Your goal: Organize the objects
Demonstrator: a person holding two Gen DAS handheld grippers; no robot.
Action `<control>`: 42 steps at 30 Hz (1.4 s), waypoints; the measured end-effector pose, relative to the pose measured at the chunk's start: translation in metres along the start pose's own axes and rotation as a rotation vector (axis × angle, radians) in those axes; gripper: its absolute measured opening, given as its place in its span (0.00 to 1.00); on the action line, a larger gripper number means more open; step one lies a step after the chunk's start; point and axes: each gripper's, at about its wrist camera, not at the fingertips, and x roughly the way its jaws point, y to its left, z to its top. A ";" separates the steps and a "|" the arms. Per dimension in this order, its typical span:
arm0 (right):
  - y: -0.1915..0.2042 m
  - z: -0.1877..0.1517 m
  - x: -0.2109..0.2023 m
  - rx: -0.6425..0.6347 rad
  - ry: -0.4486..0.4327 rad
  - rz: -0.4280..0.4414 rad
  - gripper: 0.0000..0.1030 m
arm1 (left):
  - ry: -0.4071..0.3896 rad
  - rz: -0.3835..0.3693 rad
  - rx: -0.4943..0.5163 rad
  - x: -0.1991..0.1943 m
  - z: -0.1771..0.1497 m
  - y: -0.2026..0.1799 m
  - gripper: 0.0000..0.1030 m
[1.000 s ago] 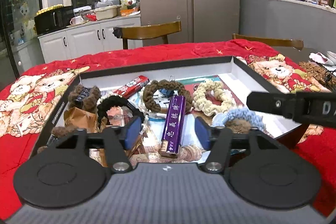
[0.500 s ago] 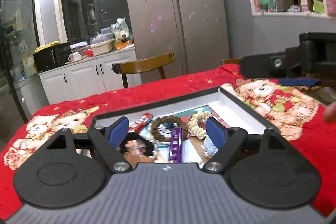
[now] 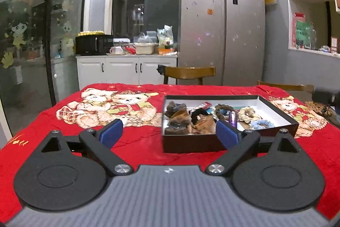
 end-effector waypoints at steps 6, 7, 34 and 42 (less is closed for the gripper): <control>0.011 -0.031 0.010 -0.046 0.062 -0.049 1.00 | 0.014 -0.035 0.024 0.003 -0.025 0.000 0.94; 0.013 -0.035 0.009 -0.062 0.050 -0.056 1.00 | 0.011 -0.032 0.032 0.003 -0.028 -0.001 0.94; 0.037 -0.053 0.007 -0.240 0.057 -0.098 1.00 | 0.128 -0.067 -0.012 0.016 -0.039 0.005 0.94; 0.038 -0.053 0.007 -0.244 0.059 -0.096 1.00 | 0.132 -0.065 -0.015 0.016 -0.039 0.004 0.94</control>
